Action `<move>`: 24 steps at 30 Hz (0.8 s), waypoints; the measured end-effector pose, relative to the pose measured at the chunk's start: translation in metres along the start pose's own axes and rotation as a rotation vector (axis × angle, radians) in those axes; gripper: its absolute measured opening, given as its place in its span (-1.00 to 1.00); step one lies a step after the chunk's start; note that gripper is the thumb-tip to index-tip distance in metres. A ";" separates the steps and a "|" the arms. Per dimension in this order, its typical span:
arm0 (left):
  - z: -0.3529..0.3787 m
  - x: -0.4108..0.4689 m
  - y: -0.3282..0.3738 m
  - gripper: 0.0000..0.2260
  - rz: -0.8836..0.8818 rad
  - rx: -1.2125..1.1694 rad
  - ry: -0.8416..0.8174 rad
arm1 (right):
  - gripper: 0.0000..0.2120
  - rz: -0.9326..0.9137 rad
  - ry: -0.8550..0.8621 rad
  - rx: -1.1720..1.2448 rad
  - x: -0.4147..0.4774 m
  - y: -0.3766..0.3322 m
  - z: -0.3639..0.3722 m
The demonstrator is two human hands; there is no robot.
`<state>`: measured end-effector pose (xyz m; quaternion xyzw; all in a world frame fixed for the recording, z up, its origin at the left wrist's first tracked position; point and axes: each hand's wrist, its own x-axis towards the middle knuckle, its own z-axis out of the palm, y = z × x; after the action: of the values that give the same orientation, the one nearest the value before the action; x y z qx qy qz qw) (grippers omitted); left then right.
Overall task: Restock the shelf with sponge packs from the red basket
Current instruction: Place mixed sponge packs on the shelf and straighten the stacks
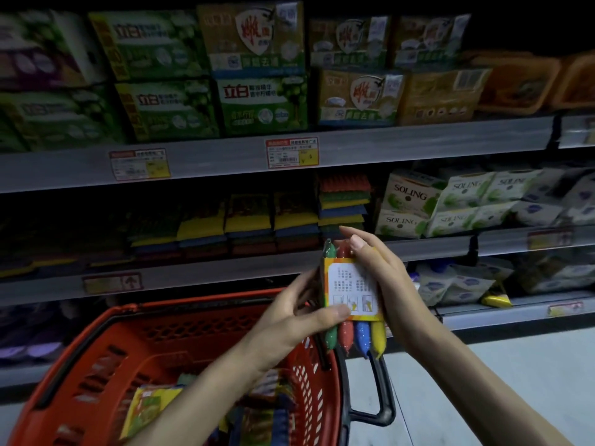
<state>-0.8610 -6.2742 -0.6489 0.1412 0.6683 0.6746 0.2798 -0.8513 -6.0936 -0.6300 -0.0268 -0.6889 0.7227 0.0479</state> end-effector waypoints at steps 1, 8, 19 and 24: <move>0.001 -0.002 -0.001 -0.30 -0.003 -0.012 0.014 | -0.49 0.025 0.001 0.025 0.001 0.001 0.001; -0.009 0.005 0.005 -0.35 -0.192 -0.363 0.111 | -0.52 0.152 -0.038 -0.034 0.004 0.004 -0.002; -0.043 -0.017 0.033 -0.62 -0.352 -0.150 0.077 | -0.34 0.147 -0.320 -0.082 -0.005 0.001 -0.014; -0.057 -0.019 0.033 -0.47 -0.317 0.090 0.069 | -0.37 0.111 -0.209 -0.114 -0.005 -0.003 -0.009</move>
<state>-0.8848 -6.3304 -0.6165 0.0230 0.7210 0.5959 0.3530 -0.8450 -6.0848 -0.6272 0.0082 -0.7277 0.6827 -0.0658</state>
